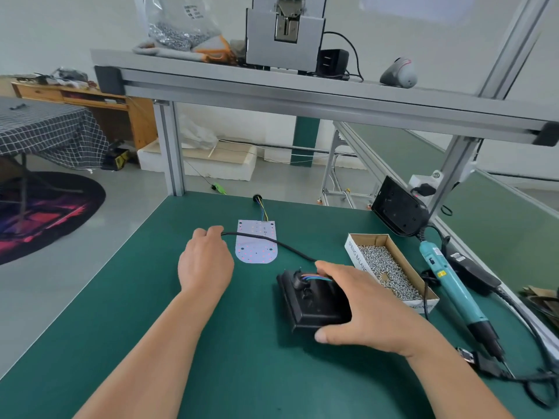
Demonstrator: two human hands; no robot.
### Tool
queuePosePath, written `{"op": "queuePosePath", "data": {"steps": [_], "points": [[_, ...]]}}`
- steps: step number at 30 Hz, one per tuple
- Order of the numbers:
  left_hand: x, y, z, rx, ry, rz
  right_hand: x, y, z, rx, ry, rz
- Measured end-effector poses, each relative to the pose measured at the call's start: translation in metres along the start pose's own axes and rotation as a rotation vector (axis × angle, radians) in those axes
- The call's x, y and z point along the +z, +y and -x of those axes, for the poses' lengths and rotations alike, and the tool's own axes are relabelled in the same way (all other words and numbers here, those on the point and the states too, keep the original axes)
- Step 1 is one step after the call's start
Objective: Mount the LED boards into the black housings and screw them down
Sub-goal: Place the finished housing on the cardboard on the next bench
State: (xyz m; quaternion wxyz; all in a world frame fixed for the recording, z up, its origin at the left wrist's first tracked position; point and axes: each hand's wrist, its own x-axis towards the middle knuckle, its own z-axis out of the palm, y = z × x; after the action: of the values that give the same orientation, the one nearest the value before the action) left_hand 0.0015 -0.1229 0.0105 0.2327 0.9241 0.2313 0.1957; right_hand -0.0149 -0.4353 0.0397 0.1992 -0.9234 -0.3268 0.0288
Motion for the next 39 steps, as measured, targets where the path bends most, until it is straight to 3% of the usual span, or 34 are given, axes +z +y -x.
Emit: {"op": "queuePosePath", "data": {"steps": [5,9,12,16,22,28,39], "points": [[-0.001,0.008,0.008,0.015,0.038,0.455,-0.009,0.01,0.001,0.033,0.134,-0.317],[0.001,0.025,0.019,-0.103,-0.225,0.869,-0.006,0.016,0.001,0.008,0.212,-0.34],[0.004,0.034,0.028,-0.124,-0.397,1.036,-0.002,0.018,-0.002,0.001,0.339,-0.302],[0.004,0.041,0.034,-0.104,-0.486,1.122,-0.001,0.02,-0.003,-0.04,0.586,-0.246],[0.001,0.048,0.049,0.013,-0.661,1.122,0.0,0.001,-0.007,0.025,0.763,-0.482],[-0.006,0.062,0.066,0.084,-0.815,1.38,0.002,-0.006,-0.011,0.077,0.742,-0.485],[-0.013,0.061,0.066,0.066,-0.85,1.397,0.009,0.004,-0.019,0.161,0.753,-0.244]]}}
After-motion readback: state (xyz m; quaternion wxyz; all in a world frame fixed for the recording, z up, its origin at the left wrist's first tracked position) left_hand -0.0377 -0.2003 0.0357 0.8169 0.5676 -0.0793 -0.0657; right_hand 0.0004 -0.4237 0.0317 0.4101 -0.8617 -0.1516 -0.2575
